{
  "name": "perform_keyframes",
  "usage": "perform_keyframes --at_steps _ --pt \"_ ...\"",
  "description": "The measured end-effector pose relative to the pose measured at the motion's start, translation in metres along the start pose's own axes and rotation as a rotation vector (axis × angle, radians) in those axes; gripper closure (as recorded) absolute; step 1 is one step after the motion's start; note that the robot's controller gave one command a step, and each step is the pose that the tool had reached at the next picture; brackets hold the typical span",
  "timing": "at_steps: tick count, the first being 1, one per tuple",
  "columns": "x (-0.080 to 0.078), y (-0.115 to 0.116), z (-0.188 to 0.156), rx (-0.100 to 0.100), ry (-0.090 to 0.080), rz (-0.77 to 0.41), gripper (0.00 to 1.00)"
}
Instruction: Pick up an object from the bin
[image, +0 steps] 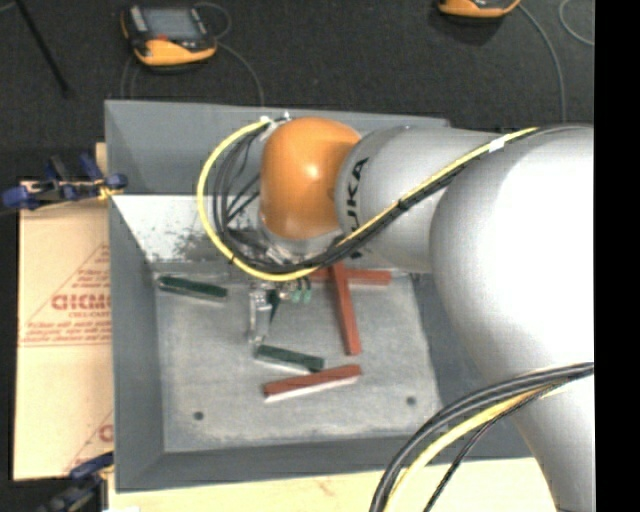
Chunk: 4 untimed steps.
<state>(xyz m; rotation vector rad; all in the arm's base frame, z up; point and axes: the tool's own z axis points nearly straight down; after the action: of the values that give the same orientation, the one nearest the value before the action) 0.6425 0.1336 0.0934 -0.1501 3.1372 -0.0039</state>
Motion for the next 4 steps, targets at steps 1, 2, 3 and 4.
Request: perform_keyframes --at_steps 1,2,3,4 --pt "0.01 -0.032 0.014 -0.004 -0.004 -0.077 0.0" --pt "0.005 -0.06 0.019 -0.002 -0.004 -0.005 0.0" --pt "0.019 -0.07 0.021 -0.002 -0.005 -0.449 1.0" --pt "0.018 -0.07 0.021 -0.003 -0.005 -0.448 1.0"
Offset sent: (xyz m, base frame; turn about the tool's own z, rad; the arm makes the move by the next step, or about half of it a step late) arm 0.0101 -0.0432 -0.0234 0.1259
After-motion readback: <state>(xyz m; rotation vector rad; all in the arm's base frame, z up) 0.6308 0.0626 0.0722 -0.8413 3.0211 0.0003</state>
